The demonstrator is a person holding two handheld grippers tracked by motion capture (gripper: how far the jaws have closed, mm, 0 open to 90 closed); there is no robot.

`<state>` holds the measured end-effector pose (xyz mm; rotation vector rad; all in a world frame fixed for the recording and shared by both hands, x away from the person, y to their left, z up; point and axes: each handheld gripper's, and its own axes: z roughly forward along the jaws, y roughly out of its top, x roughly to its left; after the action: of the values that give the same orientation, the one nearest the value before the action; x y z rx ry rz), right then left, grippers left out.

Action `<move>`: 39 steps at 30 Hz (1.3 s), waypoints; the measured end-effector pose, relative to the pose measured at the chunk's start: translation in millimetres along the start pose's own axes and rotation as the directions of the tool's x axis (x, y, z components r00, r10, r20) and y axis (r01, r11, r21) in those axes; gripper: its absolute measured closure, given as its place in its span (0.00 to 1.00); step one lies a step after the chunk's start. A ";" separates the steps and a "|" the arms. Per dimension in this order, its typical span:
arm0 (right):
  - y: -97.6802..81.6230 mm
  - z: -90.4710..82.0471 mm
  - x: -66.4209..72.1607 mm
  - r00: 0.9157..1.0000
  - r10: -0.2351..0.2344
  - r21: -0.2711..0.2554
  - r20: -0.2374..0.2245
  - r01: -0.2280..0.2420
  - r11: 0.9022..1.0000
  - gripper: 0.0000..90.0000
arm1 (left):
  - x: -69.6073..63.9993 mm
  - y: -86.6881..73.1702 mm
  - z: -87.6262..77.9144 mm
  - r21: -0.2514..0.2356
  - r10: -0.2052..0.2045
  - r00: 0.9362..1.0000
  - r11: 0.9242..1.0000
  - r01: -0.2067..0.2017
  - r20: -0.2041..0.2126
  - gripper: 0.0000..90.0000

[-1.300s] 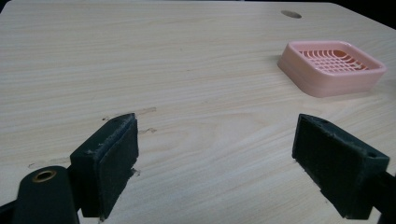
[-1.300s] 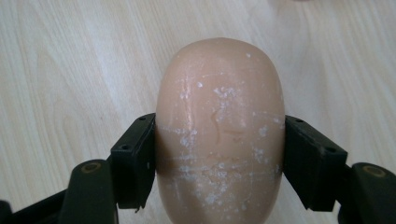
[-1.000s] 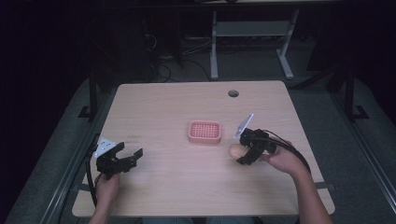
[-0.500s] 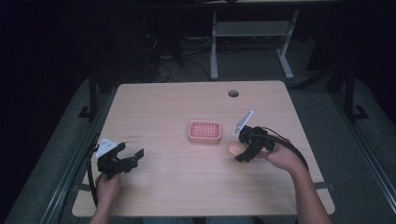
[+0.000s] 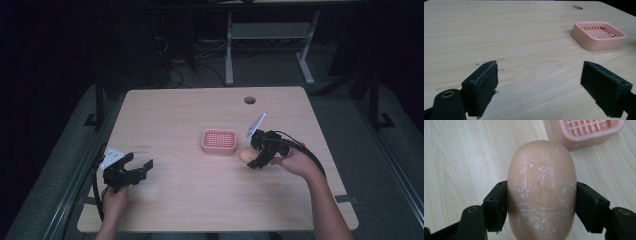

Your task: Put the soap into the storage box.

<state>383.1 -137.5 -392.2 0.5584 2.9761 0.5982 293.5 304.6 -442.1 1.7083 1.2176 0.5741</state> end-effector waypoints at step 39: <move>50.8 8.6 -28.5 0.999 -0.018 -0.019 -0.035 0.017 1.000 0.35 | 1.7 -0.2 -0.7 -0.004 -0.002 1.000 1.000 0.002 -0.003 0.16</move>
<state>427.9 -100.9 -381.1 0.5257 3.0017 0.6402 293.5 306.5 -442.2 1.7034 1.2200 0.5778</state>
